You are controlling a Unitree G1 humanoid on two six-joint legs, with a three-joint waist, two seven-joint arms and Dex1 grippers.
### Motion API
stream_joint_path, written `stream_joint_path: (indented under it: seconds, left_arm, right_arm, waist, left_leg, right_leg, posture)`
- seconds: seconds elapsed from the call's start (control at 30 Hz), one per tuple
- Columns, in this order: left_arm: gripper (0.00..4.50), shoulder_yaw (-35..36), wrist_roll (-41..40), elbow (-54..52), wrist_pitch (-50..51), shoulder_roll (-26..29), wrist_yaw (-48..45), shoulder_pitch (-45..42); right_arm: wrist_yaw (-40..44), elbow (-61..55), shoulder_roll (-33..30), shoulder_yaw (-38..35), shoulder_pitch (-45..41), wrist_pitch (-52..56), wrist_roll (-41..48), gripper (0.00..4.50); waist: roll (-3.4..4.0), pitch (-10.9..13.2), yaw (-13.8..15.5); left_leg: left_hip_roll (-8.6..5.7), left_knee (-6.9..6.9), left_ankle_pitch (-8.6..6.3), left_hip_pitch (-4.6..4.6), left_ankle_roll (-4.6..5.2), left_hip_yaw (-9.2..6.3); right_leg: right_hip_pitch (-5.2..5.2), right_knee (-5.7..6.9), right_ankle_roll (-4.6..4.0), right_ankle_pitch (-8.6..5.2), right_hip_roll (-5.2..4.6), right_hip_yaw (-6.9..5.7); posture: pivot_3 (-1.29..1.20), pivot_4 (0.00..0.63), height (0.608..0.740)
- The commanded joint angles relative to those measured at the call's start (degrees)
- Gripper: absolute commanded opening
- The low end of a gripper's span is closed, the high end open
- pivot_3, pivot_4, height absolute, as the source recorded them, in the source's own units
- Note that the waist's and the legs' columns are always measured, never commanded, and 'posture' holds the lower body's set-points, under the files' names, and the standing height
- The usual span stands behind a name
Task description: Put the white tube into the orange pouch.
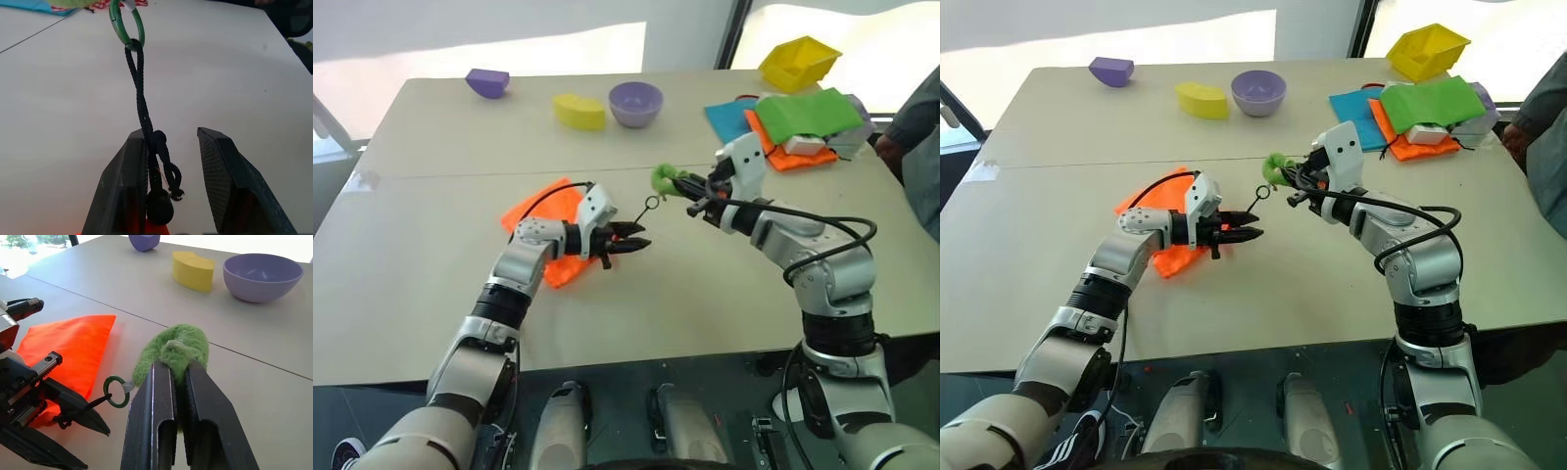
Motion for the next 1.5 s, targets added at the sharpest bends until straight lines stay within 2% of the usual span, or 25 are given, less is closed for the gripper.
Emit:
stream_joint_path:
  seconds: [0.03,0.07,0.1,0.17,0.2,0.23,0.9,1.33,1.5]
  left_arm:
    - [1.64,-0.2,0.3,-1.4,-0.7,0.0,-0.1,-0.6]
    - [1.64,-0.3,0.4,-1.3,-0.7,0.0,0.0,-0.6]
    - [1.41,-0.3,0.3,-1.4,-0.6,0.0,-0.1,-0.5]
    - [0.83,-0.2,0.4,-1.5,-0.7,0.1,-0.2,-0.4]
    - [0.34,-0.1,0.3,-1.5,-0.5,0.1,0.0,-0.4]
    - [0.06,-0.1,0.6,-1.4,-0.9,0.1,0.2,-0.5]
    - [0.06,-1.5,0.8,-3.5,1.4,2.1,-1.6,1.5]
    - [0.06,-3.1,1.8,-5.9,1.9,5.7,-3.7,2.7]
    - [0.06,-3.9,2.3,-8.8,3.8,10.5,-6.7,5.2]
  right_arm:
    - [0.0,-2.0,0.1,-1.0,-1.4,-0.6,0.8,0.00]
    - [0.0,-1.9,0.1,-1.0,-1.4,-0.6,0.8,0.00]
    - [0.0,-2.1,0.1,-0.9,-1.4,-0.6,0.8,0.00]
    - [0.0,-2.2,0.1,-0.9,-1.3,-0.5,0.9,0.00]
    - [0.0,-2.2,0.1,-0.9,-1.3,-0.5,0.8,0.00]
    - [0.1,-2.1,0.1,-0.8,-1.2,-0.5,0.9,0.00]
    - [-2.3,0.3,1.3,-4.2,-3.5,-2.0,0.9,0.00]
    - [-4.6,2.5,2.1,-6.1,-4.7,-4.8,0.6,0.00]
    - [-5.5,3.9,1.4,-7.6,-5.4,-5.7,0.2,0.00]
  waist:
    - [0.00,0.0,0.0]
    - [0.00,0.0,0.0]
    - [0.00,0.0,0.0]
    - [0.00,0.0,0.0]
    - [0.00,0.0,0.0]
    - [0.00,0.0,0.0]
    - [0.00,0.0,0.0]
    - [0.01,0.0,0.0]
    - [0.02,0.0,-0.3]
  left_leg:
    - [0.00,0.00,0.00,0.00,0.00,0.00]
    - [0.00,0.00,0.00,0.00,0.00,0.00]
    - [0.00,0.00,0.00,0.00,0.00,0.00]
    - [0.00,0.01,0.00,0.00,0.00,0.00]
    - [0.00,0.00,0.00,0.00,0.00,0.00]
    - [0.00,0.01,0.00,0.00,0.00,0.00]
    - [0.00,0.00,0.00,0.00,0.00,0.00]
    - [0.00,0.01,0.00,0.00,0.00,0.01]
    - [0.02,-0.01,0.00,0.02,0.00,0.02]
  right_leg:
    - [0.00,0.00,0.00,0.00,0.00,0.00]
    - [0.00,0.00,0.00,0.00,0.00,0.00]
    - [0.00,0.00,0.00,0.00,0.00,0.00]
    - [0.00,0.00,0.00,0.00,0.00,0.00]
    - [0.00,0.00,0.00,0.00,0.00,0.00]
    - [0.00,0.00,0.00,0.00,0.00,0.00]
    - [0.00,0.01,0.00,0.00,0.00,0.00]
    - [0.00,0.01,0.00,0.00,-0.02,0.00]
    - [-0.01,0.04,0.00,0.00,-0.01,0.01]
  posture:
    - [0.00,0.150,0.740]
    - [0.00,0.150,0.740]
    - [0.00,0.150,0.740]
    - [0.00,0.150,0.740]
    - [0.00,0.150,0.740]
    - [0.00,0.150,0.740]
    - [0.00,0.150,0.740]
    - [0.00,0.150,0.740]
    - [0.00,0.150,0.740]
